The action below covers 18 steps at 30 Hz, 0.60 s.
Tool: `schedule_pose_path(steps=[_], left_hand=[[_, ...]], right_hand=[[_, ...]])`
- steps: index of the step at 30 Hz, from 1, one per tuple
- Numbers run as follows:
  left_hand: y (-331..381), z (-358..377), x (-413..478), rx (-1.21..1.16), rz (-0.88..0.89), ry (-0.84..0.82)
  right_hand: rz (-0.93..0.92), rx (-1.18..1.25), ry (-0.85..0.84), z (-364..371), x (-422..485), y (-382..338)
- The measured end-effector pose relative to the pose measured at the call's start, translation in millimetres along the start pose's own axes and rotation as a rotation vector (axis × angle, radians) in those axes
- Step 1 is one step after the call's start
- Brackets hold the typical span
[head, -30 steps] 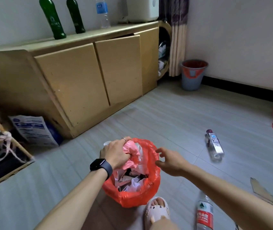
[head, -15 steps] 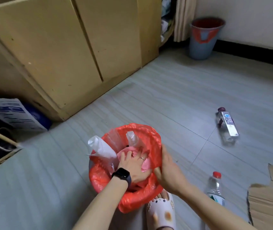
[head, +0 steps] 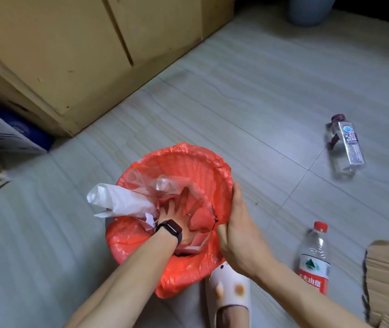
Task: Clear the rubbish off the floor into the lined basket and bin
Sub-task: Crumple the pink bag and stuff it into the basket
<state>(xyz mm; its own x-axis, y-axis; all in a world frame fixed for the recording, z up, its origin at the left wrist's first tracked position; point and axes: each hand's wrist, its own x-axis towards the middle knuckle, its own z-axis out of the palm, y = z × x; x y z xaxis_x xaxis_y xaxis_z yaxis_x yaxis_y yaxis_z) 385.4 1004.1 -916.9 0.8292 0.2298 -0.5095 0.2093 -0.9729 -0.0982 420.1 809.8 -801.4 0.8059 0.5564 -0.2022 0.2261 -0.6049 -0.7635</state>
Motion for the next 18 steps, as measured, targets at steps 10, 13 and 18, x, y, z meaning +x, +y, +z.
schedule_pose_path(steps=[10,13,18], left_hand=[[11,-31,-3,0.015,0.117,-0.058],[11,-78,-6,-0.142,0.089,-0.104],[31,-142,-12,-0.246,0.142,-0.008]], right_hand=[[0.107,-0.084,0.073,7,11,5],[0.162,-0.053,0.196,-12,29,5],[0.371,-0.125,0.312,-72,27,34]])
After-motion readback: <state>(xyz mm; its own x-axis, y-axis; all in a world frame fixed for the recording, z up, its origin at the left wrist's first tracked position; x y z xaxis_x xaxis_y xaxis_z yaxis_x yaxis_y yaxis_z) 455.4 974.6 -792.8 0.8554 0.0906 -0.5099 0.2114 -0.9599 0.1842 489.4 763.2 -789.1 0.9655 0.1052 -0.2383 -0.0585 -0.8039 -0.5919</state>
